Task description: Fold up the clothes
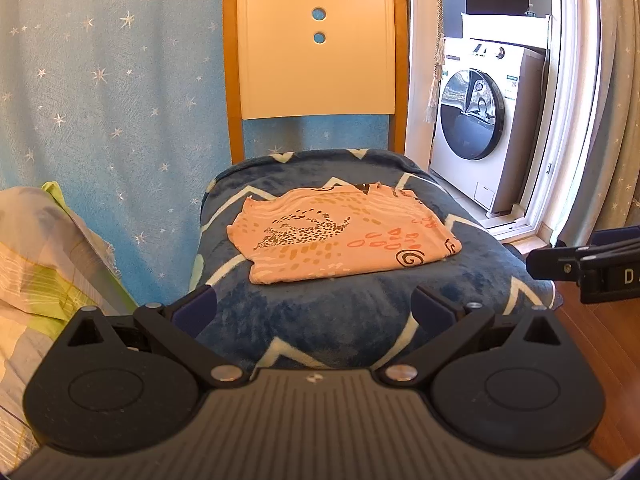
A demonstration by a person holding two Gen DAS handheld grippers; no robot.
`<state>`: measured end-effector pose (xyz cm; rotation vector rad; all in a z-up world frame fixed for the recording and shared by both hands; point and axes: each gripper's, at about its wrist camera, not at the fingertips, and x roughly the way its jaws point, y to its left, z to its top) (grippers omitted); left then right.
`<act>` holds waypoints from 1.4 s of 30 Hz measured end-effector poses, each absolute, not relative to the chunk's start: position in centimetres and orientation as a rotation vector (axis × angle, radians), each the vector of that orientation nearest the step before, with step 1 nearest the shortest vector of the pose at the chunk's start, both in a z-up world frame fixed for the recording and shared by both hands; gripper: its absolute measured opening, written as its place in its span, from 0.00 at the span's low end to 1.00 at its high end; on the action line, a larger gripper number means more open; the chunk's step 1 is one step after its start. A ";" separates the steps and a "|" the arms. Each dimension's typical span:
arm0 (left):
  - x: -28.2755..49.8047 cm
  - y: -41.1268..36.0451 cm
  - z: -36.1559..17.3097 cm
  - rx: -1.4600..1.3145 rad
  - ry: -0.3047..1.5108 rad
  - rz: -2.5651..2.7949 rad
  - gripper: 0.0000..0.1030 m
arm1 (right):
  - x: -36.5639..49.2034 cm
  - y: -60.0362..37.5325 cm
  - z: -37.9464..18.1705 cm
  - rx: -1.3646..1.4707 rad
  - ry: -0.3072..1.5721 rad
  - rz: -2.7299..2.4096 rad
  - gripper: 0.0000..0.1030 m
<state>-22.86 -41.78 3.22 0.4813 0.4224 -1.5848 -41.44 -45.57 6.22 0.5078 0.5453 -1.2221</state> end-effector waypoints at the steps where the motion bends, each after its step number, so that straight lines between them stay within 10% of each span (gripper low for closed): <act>1: -22.9 -41.7 3.2 0.481 0.423 -1.584 0.99 | -41.4 -45.5 6.2 0.507 0.546 -1.221 1.00; 42: -22.6 -41.5 2.7 0.482 0.437 -1.562 0.99 | -41.1 -45.2 5.7 0.529 0.566 -1.192 1.00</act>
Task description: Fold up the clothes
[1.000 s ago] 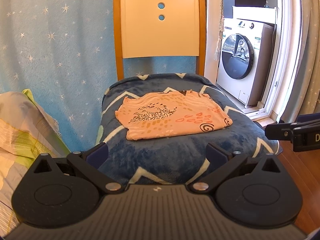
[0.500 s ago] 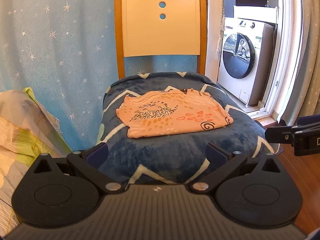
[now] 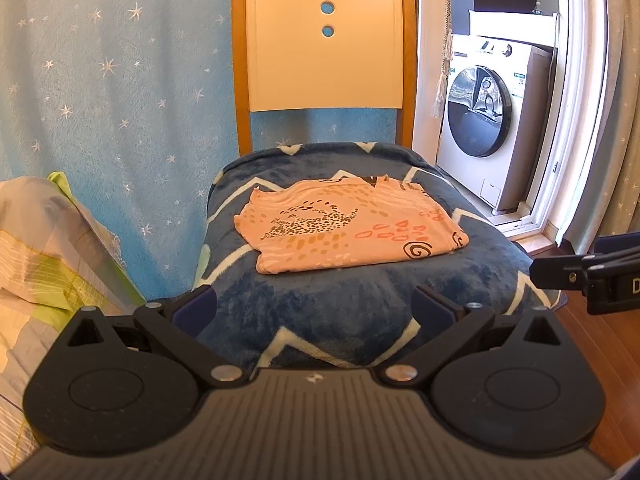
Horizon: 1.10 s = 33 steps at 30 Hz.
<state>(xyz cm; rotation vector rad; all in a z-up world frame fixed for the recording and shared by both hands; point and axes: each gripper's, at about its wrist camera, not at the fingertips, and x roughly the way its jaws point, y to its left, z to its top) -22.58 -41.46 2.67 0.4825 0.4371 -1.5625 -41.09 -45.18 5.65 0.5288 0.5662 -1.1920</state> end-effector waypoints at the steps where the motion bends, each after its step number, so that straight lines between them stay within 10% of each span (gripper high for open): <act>1: -22.6 -41.5 2.7 0.482 0.438 -1.562 0.99 | -41.1 -45.2 5.6 0.529 0.566 -1.192 1.00; 33: -22.6 -41.8 2.4 0.484 0.444 -1.562 0.99 | -41.1 -45.4 5.2 0.544 0.571 -1.189 1.00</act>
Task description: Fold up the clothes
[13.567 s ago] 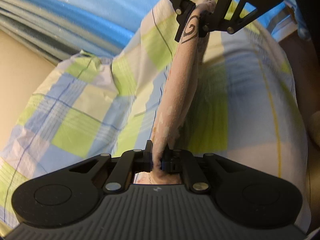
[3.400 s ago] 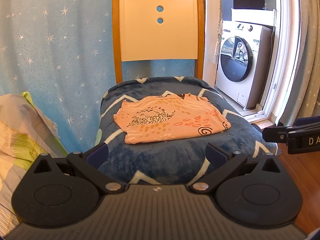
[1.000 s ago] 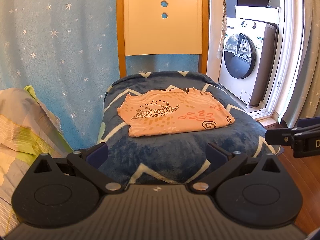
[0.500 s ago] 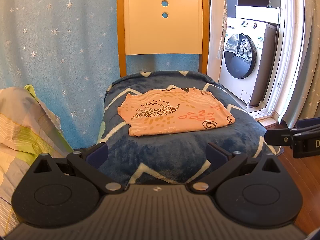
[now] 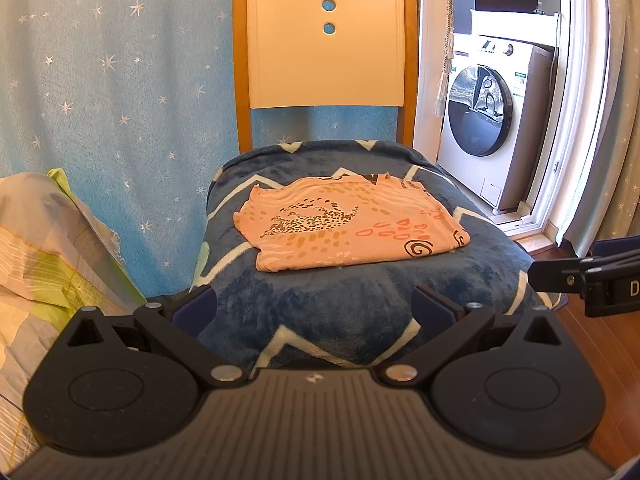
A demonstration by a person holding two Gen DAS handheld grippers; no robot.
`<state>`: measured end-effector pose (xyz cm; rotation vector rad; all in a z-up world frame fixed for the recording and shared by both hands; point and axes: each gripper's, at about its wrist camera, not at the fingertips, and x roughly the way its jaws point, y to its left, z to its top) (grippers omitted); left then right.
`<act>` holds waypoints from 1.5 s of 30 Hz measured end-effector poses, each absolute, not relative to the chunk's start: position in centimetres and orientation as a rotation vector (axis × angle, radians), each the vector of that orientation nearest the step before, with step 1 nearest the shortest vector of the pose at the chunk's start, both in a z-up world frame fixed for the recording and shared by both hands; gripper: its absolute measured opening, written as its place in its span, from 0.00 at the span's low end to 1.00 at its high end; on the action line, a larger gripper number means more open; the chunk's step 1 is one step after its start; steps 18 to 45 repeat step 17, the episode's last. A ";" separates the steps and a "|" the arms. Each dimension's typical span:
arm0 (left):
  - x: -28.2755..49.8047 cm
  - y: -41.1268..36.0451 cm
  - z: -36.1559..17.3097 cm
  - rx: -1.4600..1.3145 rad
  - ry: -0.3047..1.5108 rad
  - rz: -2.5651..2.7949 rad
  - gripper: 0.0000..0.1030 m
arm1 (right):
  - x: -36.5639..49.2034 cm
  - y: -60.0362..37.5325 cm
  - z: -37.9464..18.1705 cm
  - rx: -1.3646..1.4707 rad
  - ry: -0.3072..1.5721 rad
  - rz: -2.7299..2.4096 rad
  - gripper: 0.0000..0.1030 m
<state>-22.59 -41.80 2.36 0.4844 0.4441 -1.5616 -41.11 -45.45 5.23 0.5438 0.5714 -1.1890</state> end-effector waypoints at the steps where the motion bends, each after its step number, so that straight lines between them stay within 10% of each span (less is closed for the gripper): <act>1: -22.6 -41.8 2.4 0.484 0.444 -1.561 0.99 | -41.1 -45.4 5.2 0.544 0.572 -1.189 1.00; 45: -22.6 -41.8 2.3 0.480 0.438 -1.563 0.99 | -41.1 -45.4 5.2 0.544 0.573 -1.191 1.00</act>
